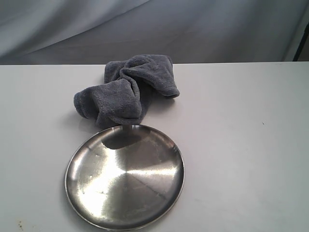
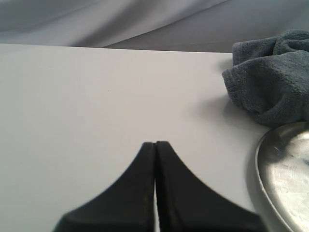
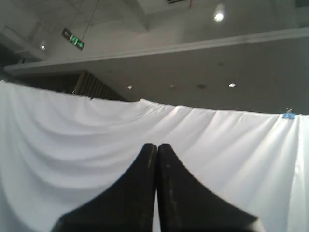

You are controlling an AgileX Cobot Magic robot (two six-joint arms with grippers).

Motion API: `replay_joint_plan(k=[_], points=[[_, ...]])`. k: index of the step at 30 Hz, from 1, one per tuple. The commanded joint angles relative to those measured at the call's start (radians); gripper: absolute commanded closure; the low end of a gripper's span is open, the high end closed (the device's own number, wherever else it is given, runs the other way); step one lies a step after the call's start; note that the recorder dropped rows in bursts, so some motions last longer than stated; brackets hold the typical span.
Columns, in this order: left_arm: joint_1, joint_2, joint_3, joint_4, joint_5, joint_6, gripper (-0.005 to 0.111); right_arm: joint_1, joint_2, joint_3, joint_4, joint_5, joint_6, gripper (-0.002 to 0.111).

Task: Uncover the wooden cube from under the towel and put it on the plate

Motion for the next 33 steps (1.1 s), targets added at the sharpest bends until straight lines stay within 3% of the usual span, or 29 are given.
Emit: replay_joint_plan(k=[1, 10, 16, 21, 33], points=[[-0.004, -0.003, 0.004, 0.003, -0.01, -0.004, 0.105, 0.002, 0.108, -0.158, -0.238, 0.072, 0.292, 0.108], [-0.004, -0.003, 0.004, 0.003, -0.01, -0.004, 0.105, 0.002, 0.431, -0.465, -0.407, 0.072, 0.486, 0.108], [-0.004, -0.003, 0.004, 0.003, -0.01, -0.004, 0.105, 0.002, 0.624, -0.625, -0.643, 0.072, 0.678, 0.108], [-0.004, -0.003, 0.004, 0.003, -0.01, -0.004, 0.105, 0.002, 0.766, -0.732, -0.83, 0.07, 0.898, 0.108], [-0.004, -0.003, 0.004, 0.003, -0.01, -0.004, 0.105, 0.002, 1.105, -0.903, -0.996, 0.039, 1.062, 0.108]])
